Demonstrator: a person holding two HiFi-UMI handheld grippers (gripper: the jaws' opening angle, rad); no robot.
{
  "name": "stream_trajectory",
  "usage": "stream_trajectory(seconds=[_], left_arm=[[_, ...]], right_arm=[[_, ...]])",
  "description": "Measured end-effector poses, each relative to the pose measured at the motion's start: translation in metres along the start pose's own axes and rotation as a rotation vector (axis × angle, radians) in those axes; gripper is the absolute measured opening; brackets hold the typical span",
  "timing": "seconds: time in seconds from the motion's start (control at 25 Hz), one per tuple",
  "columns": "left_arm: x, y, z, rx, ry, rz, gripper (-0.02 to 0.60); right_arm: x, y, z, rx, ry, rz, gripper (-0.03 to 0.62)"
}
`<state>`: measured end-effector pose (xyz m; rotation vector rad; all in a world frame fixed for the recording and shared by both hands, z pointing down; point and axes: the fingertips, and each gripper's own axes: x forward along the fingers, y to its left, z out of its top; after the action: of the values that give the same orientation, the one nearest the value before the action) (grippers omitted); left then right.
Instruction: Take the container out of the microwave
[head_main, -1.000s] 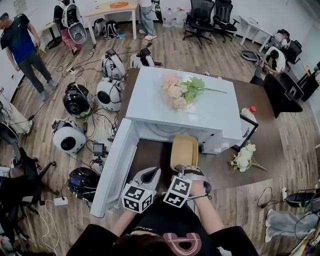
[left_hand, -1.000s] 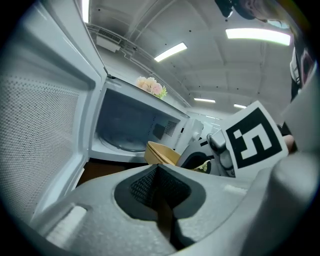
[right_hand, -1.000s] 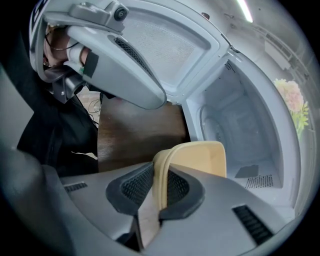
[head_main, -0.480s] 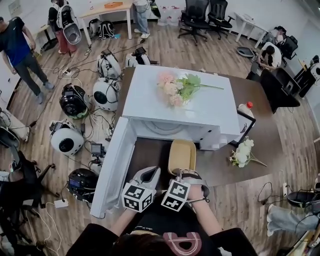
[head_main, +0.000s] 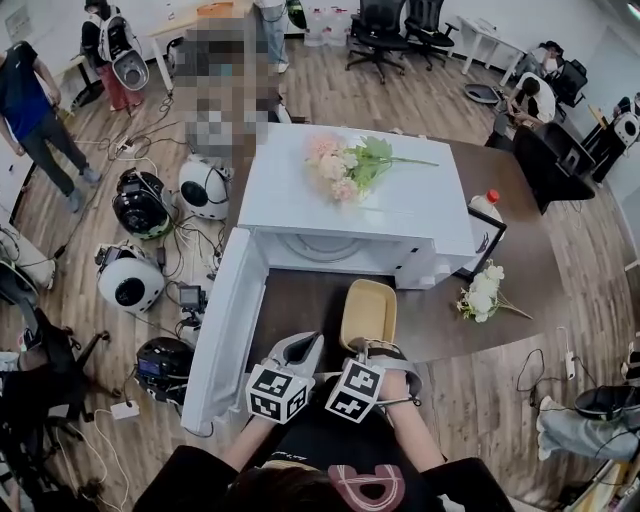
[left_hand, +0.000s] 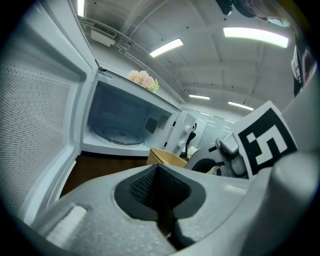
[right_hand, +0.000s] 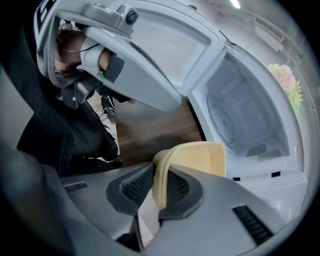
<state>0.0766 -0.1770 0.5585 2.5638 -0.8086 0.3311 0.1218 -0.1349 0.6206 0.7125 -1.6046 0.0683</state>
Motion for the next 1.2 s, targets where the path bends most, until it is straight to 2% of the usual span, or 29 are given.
stream_trajectory(seconds=[0.68, 1.2], left_arm=[[-0.0014, -0.0038, -0.0021, -0.008, 0.004, -0.03, 0.009], [0.0014, -0.0017, -0.0041, 0.004, 0.02, -0.029, 0.009]], right_arm=[[-0.0026, 0.0035, 0.0002, 0.073, -0.028, 0.002, 0.048], [-0.0019, 0.0057, -0.001, 0.064, -0.03, 0.017, 0.046]])
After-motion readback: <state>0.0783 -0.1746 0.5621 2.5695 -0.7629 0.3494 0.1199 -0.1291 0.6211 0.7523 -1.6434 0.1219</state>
